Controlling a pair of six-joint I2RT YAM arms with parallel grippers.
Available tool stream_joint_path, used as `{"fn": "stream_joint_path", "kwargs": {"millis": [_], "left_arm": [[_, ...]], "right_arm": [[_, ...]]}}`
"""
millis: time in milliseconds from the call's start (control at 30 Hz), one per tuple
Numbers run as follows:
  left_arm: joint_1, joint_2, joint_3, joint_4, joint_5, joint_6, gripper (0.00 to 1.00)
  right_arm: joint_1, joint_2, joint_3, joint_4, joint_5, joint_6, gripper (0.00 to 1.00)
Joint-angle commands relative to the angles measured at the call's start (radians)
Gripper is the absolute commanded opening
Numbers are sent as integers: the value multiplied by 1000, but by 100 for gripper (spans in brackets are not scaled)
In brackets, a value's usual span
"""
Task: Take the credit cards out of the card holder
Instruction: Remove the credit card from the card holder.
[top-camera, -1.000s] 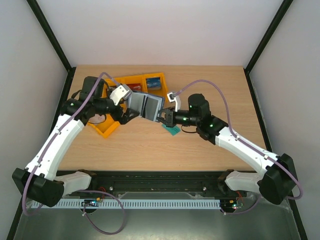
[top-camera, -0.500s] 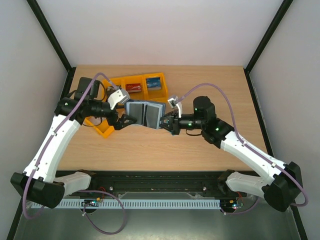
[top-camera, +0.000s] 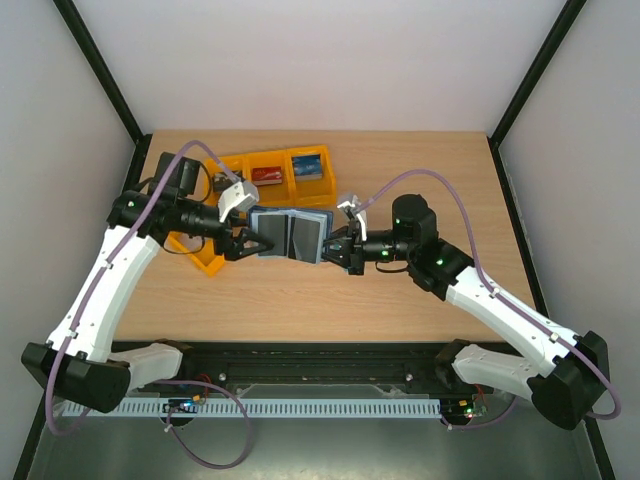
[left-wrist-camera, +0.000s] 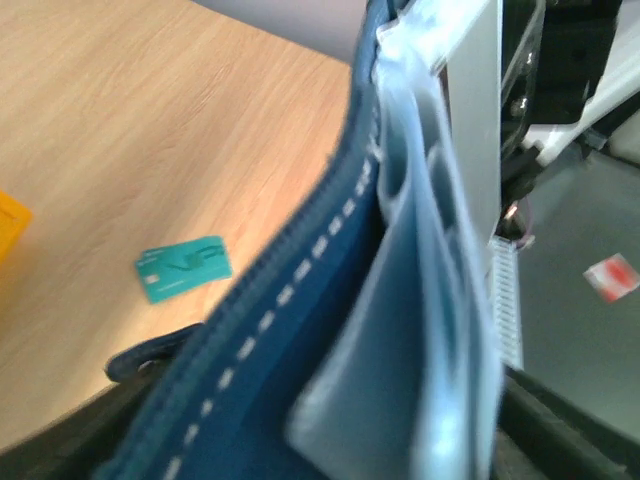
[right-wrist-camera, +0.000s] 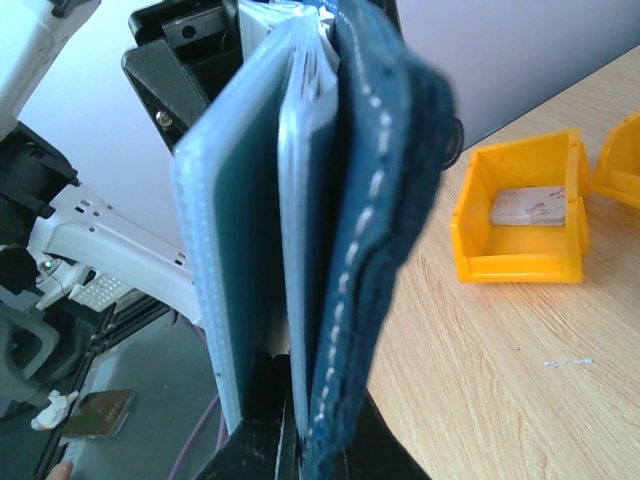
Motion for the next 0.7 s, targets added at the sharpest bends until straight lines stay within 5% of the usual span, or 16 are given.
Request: {"fn": "stream_joint_path", "kwargs": {"millis": [0,133,200,400,533,667], "left_arm": [[7,15,32,-59,135,63,63],[10,15,15,-64,162,71,16],[14,15,11,-59,163,68,3],[24,6,-11,-31,160,38,2],[47,-4,-42,71,107,-90,2],[57,-9,-83,180,-1,-217,2]], "right_arm": [[3,-16,-6,37,-26,-31,2],[3,-16,-6,37,-15,-32,2],[3,-18,-6,37,-11,-32,2],[1,-29,-12,4,111,-27,4],[-2,-49,-12,-63,455,30,40],[-21,-55,10,-205,850,92,47]]}}
